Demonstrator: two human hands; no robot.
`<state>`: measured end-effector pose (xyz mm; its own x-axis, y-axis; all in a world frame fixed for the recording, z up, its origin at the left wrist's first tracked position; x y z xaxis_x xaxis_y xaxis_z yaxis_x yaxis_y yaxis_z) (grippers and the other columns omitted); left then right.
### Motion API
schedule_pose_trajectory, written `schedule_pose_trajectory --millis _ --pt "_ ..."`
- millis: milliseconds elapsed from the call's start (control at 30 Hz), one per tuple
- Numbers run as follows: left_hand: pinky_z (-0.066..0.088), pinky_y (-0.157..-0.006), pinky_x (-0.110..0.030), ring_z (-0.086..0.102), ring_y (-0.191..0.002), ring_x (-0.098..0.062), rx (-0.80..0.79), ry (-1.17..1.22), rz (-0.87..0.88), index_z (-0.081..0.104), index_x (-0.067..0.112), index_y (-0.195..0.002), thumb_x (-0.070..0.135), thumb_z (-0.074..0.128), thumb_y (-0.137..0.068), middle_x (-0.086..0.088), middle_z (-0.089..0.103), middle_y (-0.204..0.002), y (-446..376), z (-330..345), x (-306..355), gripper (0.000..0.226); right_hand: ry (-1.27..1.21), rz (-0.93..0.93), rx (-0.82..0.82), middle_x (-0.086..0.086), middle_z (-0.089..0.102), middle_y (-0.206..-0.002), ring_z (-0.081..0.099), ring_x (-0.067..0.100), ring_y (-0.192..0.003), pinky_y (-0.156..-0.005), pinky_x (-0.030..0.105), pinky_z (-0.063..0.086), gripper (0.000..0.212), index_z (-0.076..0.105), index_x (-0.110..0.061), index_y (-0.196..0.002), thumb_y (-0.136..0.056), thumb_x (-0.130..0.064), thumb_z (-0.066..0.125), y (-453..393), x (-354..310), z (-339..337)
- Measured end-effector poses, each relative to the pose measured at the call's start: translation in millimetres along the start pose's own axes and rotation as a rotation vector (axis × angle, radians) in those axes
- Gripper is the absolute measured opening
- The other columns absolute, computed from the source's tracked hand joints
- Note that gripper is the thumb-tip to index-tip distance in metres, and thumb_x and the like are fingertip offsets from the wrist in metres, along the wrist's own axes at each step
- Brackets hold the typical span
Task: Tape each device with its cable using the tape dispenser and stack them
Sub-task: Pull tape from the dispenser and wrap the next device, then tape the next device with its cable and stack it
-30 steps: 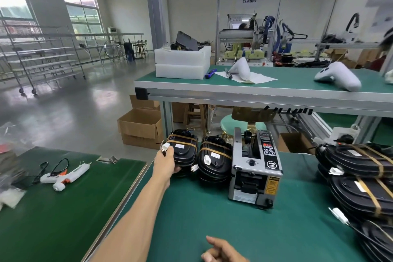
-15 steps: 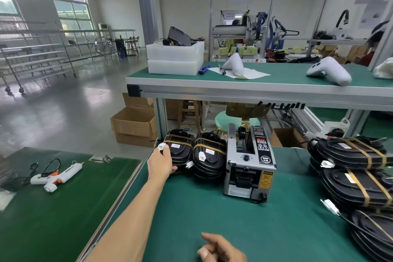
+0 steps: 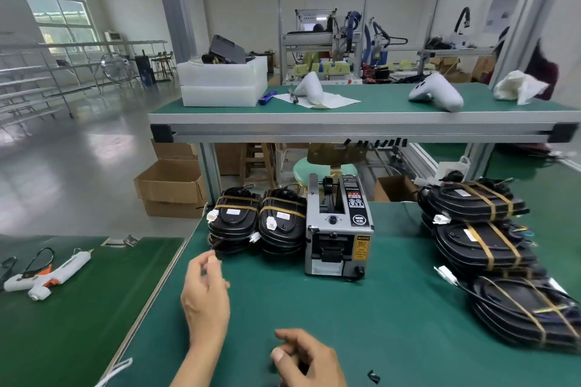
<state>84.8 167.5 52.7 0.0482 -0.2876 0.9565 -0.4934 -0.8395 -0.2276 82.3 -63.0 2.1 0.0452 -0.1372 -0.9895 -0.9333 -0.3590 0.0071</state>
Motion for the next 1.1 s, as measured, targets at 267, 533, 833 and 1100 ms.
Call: schedule_pose_trajectory --millis 267,533,833,1100 --pt "0.046 -0.051 -0.025 0.05 -0.04 -0.013 -0.387 -0.069 -0.065 0.077 0.037 -0.071 0.007 0.074 -0.1 -0.004 0.066 -0.054 81 -2 -45 0.042 0.019 -0.045 -0.014 0.005 0.078 -0.088 0.063 0.014 -0.067 -0.079 0.029 0.058 0.022 0.077 -0.024 -0.11 -0.088 -0.028 0.074 3 -8 -4" --pt "0.046 -0.058 -0.019 0.059 -0.05 -0.009 -0.388 -0.12 0.026 0.076 0.042 -0.075 0.015 0.073 -0.101 0.001 0.069 -0.059 94 -13 -30 0.037 0.052 -0.013 -0.054 -0.011 0.069 -0.081 0.059 0.004 -0.069 -0.083 0.028 0.057 0.027 0.075 -0.024 -0.113 -0.09 -0.036 0.07 10 -11 0" --pt "0.045 -0.055 -0.022 0.058 -0.053 -0.016 -0.38 -0.135 -0.002 0.077 0.038 -0.077 0.021 0.072 -0.102 0.0 0.069 -0.06 97 -16 -30 0.03 -0.241 0.118 0.238 0.001 0.078 -0.089 0.068 0.013 -0.058 -0.07 0.027 0.055 0.013 0.068 -0.021 -0.111 -0.099 -0.017 0.065 -29 -35 -85" --pt "0.047 -0.053 -0.021 0.053 -0.044 -0.008 -0.41 -0.117 0.008 0.075 0.031 -0.07 0.022 0.072 -0.102 -0.005 0.069 -0.06 93 -12 -27 0.034 -0.331 0.273 0.928 0.016 0.072 -0.109 0.07 0.034 -0.092 -0.085 0.05 0.059 0.041 0.063 -0.002 -0.113 -0.094 -0.039 0.069 -108 -70 -313"
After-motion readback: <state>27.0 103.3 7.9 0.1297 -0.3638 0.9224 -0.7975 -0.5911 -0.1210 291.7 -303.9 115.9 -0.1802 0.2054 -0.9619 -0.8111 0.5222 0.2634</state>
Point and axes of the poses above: each hand's wrist, its own y-axis away from the middle knuckle, its own z-axis out of the palm, x = y × z, the point moved 6 cm from there along -y, towards the middle knuckle
